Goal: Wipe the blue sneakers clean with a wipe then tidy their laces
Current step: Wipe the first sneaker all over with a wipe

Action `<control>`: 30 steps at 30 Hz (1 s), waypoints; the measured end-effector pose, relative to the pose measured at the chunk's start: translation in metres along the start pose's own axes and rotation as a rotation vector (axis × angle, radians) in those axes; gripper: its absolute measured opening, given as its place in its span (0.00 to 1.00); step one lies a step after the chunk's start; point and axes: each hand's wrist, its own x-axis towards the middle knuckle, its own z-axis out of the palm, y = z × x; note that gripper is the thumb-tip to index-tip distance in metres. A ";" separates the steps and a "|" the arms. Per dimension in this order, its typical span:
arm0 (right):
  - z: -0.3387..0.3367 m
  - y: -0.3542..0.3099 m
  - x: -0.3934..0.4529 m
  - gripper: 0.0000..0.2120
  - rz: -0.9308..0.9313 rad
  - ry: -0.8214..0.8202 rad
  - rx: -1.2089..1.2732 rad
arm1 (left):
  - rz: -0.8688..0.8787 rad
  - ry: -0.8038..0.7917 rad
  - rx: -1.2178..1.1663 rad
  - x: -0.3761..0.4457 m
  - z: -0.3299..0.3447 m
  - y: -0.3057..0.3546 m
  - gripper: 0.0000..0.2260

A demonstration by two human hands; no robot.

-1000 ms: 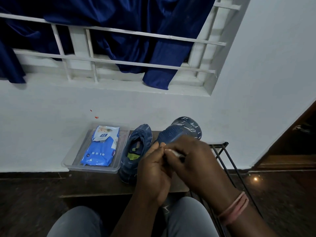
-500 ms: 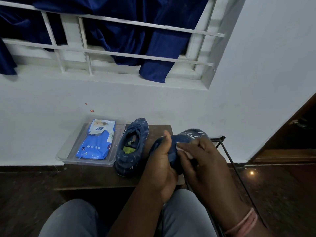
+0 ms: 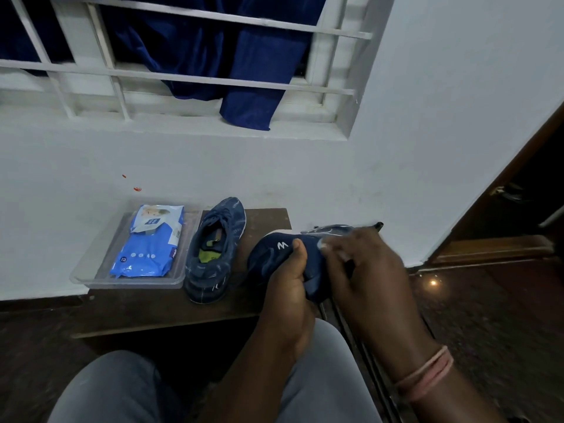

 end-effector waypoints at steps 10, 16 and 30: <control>0.003 -0.011 -0.010 0.06 -0.073 -0.106 0.005 | -0.034 -0.070 -0.013 -0.001 -0.002 0.002 0.28; 0.000 0.000 -0.001 0.04 -0.023 0.017 -0.016 | -0.006 -0.063 -0.006 -0.001 0.003 0.002 0.25; -0.004 0.004 -0.004 0.04 -0.037 0.050 0.044 | -0.069 -0.077 -0.082 -0.003 0.007 0.008 0.29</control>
